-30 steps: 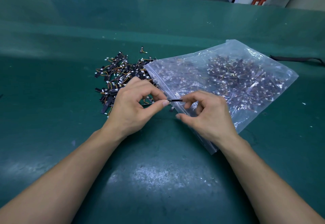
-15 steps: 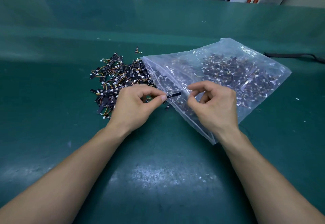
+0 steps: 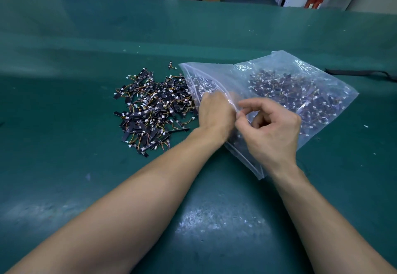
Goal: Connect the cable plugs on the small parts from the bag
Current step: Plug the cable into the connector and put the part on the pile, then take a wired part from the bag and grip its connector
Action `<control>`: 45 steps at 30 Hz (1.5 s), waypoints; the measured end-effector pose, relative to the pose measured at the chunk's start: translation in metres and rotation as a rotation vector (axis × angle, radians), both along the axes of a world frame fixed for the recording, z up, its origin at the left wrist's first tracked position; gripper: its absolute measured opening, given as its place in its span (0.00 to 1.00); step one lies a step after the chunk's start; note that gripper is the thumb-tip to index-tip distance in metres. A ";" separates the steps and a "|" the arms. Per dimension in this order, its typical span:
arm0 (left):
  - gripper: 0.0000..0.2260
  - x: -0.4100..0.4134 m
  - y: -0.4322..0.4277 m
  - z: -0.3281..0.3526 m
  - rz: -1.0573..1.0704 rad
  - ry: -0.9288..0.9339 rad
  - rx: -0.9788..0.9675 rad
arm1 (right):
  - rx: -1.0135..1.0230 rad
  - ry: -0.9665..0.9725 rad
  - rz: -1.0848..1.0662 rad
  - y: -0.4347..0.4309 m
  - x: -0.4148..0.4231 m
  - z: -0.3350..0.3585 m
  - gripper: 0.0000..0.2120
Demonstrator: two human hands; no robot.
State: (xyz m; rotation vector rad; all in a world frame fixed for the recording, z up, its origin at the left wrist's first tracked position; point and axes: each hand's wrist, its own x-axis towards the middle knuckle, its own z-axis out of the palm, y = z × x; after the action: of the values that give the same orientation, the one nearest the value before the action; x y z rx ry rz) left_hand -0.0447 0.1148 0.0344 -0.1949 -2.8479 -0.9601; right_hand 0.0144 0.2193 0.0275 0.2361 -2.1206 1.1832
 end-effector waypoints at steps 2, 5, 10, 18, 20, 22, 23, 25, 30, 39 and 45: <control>0.16 0.001 0.004 -0.001 -0.024 0.036 0.018 | 0.016 0.010 -0.001 -0.001 0.001 -0.001 0.10; 0.15 0.000 0.000 0.000 -0.062 0.065 -0.036 | 0.025 0.012 0.007 -0.002 0.000 -0.001 0.09; 0.06 0.008 -0.045 -0.004 -0.161 0.224 -0.232 | 0.038 -0.051 0.052 -0.003 0.000 -0.005 0.10; 0.05 0.033 -0.140 -0.013 -0.125 0.197 -0.215 | 0.190 -0.311 0.161 -0.008 -0.001 -0.017 0.10; 0.05 0.035 -0.145 -0.015 -0.134 0.184 -0.234 | 0.199 -0.357 0.177 -0.007 -0.002 -0.019 0.10; 0.05 0.035 -0.145 -0.015 -0.139 0.173 -0.278 | 0.182 -0.391 0.187 -0.007 -0.002 -0.019 0.09; 0.04 0.034 -0.144 -0.015 -0.137 0.169 -0.296 | 0.174 -0.396 0.184 -0.007 -0.002 -0.019 0.08; 0.02 0.033 -0.142 -0.016 -0.128 0.175 -0.310 | 0.169 -0.394 0.169 -0.007 -0.001 -0.018 0.06; 0.03 0.035 -0.141 -0.018 -0.133 0.317 -0.240 | 0.116 -0.391 0.187 -0.010 0.002 -0.015 0.04; 0.05 0.043 -0.120 -0.016 -0.325 0.720 -0.160 | -0.059 -0.477 0.355 -0.016 0.006 -0.009 0.15; 0.06 0.048 -0.116 -0.016 -0.352 0.724 -0.113 | -0.180 -0.555 0.409 -0.016 0.002 -0.009 0.09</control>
State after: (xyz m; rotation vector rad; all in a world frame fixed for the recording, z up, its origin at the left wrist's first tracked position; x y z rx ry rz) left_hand 0.0031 -0.0009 0.0184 -0.8784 -2.2202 -0.5966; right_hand 0.0164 0.2036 0.0182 0.2936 -2.4863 1.8407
